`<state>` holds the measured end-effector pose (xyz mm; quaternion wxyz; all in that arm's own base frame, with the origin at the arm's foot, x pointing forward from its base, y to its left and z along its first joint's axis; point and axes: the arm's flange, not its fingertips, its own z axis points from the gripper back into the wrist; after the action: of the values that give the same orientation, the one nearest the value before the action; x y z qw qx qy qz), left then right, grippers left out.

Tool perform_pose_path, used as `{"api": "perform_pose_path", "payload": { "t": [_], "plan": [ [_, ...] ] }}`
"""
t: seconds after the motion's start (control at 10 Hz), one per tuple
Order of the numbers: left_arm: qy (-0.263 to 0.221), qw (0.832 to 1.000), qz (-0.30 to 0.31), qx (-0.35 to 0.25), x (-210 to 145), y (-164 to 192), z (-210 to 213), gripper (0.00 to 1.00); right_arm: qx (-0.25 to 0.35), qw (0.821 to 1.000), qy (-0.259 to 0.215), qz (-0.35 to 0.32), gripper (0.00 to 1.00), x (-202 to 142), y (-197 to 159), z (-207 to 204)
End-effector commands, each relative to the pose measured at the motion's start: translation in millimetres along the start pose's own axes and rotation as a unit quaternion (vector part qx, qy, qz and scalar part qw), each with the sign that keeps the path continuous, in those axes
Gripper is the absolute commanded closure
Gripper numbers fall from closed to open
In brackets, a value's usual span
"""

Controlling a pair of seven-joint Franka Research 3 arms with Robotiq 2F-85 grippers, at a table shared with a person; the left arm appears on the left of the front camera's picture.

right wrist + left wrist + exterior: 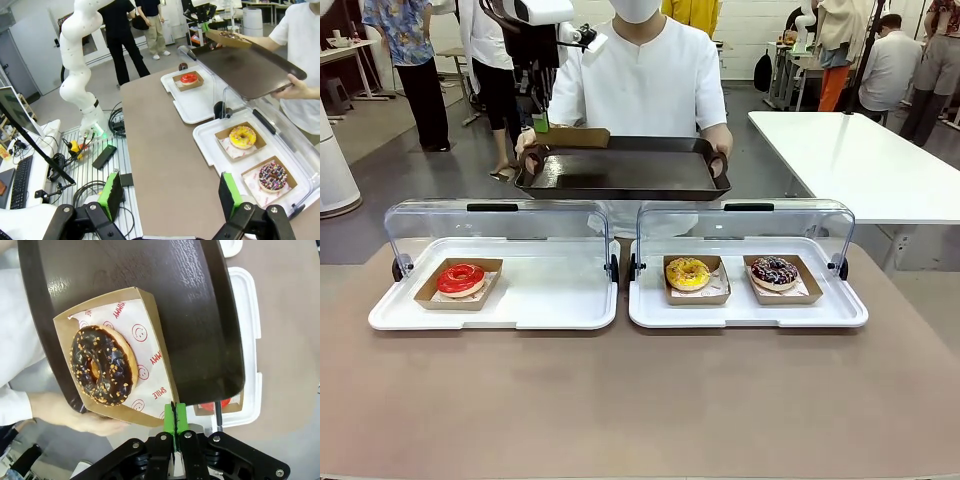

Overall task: Provide the desired donut to the person.
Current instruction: Place the picked Paper togo box onto the Handle tray extended by the person.

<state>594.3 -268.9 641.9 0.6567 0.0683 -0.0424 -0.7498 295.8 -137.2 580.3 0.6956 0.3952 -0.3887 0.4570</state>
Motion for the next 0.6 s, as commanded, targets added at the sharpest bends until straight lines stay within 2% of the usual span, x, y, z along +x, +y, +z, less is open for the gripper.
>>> {"api": "perform_pose_path", "payload": {
  "t": [0.0, 0.5],
  "plan": [
    [-0.007, 1.000, -0.009, 0.002, 5.1, 23.3, 10.4, 0.99, 0.003, 1.000, -0.005, 0.002, 0.00, -0.5, -0.6, 0.3],
    [-0.005, 1.000, 0.002, -0.013, 8.8, 36.3, -10.9, 0.99, 0.003, 1.000, -0.005, 0.002, 0.00, -0.5, -0.6, 0.3]
  ]
}}
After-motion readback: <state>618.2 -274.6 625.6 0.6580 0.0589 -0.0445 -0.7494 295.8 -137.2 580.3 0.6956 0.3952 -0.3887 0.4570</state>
